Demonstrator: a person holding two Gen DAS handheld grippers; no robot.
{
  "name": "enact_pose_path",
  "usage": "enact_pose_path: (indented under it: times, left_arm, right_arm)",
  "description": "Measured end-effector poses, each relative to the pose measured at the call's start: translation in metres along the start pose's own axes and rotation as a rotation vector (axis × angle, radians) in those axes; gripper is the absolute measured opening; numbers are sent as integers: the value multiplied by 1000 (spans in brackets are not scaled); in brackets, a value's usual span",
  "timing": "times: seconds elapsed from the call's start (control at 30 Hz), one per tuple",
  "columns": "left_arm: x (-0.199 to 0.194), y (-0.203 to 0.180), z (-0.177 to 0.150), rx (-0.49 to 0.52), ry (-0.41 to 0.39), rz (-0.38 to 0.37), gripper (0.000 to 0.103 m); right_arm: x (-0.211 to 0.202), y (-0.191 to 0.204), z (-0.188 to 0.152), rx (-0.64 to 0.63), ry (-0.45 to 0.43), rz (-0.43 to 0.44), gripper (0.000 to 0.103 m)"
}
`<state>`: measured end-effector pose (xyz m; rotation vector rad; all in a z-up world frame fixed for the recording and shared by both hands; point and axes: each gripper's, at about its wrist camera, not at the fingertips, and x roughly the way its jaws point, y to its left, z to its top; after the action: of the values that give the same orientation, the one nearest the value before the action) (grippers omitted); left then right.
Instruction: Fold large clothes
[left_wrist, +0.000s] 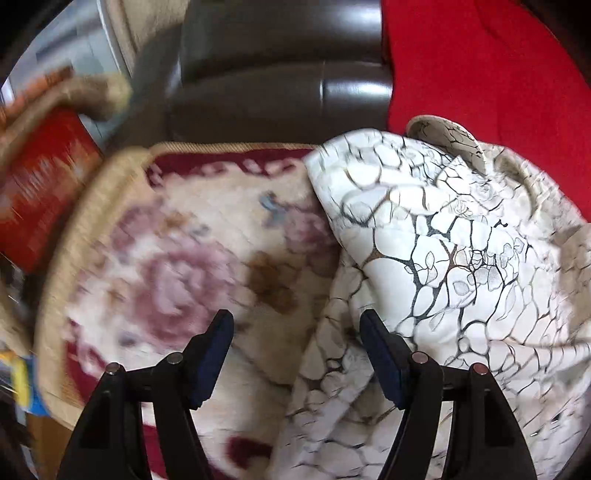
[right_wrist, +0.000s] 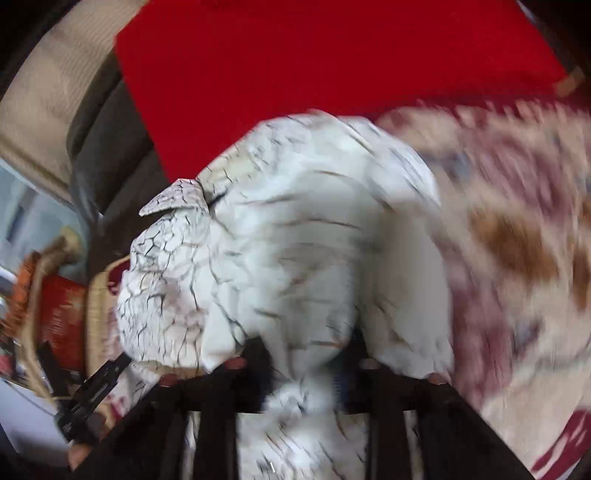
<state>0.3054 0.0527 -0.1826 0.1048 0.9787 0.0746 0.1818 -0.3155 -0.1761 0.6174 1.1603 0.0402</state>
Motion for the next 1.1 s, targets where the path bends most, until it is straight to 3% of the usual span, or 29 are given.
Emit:
enact_pose_path:
  times: [0.07,0.17,0.23,0.33,0.4,0.43,0.47,0.57,0.67,0.73,0.83,0.9,0.93,1.0,1.03,1.1]
  left_arm:
    - [-13,2,3,5,-26,2,72]
    - [-32,0,11,7,-80,-15,72]
    - [-37,-6,17,6,-121,-30,72]
    - [-28,-21,23,25,-123,-44,72]
    - [-16,-34,23,41,-93,-47,72]
    - [-6,-41,23,47,-70,-50,72]
    - [2,-47,22,52,-51,-42,72]
    - [24,-56,14,75,7,1,72]
    - [37,-57,3,90,33,11,73]
    - [31,-57,4,102,32,18,73]
    - [12,-49,3,88,22,-11,73]
    - [-6,-40,-1,72,-17,-35,73]
    - [-14,-34,-5,65,-38,-37,73]
    - [-17,-26,-15,60,-28,-30,74]
    - [-12,-24,-20,64,5,-29,74]
    - [-1,-14,-34,53,97,-25,74]
  right_arm:
    - [-19,-14,-7,36,-32,73,60]
    - [-47,-17,-10,32,-101,74,73]
    - [-71,-18,-7,27,-191,49,73]
    - [-99,-14,-1,-15,-344,67,72]
    - [-101,-1,7,-105,-384,55,64]
    - [-98,6,10,-143,-390,46,49]
    - [-89,15,14,-184,-378,37,36]
    - [-53,17,20,-236,-285,-63,35]
    - [-13,-11,16,-158,-130,-159,32]
    - [-18,-18,11,-164,-152,-131,31]
    - [-37,-10,12,-168,-134,-117,36]
    - [-58,-7,12,-152,-157,-54,51]
    - [-63,-4,10,-156,-181,-35,70]
    - [-67,4,5,-180,-238,-29,72]
    - [-60,4,3,-194,-217,-37,72]
    - [-22,-3,2,-200,-55,-135,70]
